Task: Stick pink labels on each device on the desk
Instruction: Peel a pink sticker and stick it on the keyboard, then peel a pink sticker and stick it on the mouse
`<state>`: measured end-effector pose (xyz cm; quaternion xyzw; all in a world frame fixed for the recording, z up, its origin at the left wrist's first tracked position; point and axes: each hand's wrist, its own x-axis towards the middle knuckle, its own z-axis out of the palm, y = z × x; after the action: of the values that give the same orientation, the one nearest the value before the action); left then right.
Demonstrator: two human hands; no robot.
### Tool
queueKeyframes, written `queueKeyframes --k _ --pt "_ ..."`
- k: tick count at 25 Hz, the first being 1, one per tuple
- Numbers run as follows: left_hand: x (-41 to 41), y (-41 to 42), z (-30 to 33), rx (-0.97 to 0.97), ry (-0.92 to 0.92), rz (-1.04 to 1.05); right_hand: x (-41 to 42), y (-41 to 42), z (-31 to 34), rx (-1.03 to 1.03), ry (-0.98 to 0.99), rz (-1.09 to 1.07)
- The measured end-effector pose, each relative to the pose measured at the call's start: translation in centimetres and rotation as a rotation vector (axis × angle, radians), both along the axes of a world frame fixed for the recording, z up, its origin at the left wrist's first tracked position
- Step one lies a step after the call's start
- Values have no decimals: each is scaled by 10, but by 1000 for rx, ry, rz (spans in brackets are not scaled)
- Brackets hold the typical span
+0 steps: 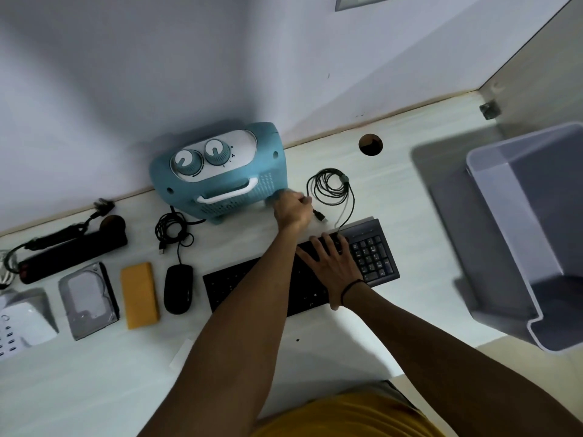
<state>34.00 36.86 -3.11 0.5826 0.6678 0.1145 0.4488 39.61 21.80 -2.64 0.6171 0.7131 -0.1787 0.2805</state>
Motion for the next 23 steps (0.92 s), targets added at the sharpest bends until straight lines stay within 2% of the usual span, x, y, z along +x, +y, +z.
queueKeyframes --k 6,10,13,17,20,23 --pt "-73 -41 -12 40 103 -99 8 6 -3 29 23 -39" --pt "-121 -62 -4 32 78 -52 5 6 -1 26 68 -83" --pt "-147 -84 6 116 90 -59 -14 3 8 45 121 -86" --pt "-175 -112 19 210 73 -62 -56 2 23 115 298 -131" --pt "-196 -150 21 174 111 -64 -88 -12 26 64 470 -200" --pt "-238 -206 14 102 159 97 -133 -44 16 -38 566 -254"
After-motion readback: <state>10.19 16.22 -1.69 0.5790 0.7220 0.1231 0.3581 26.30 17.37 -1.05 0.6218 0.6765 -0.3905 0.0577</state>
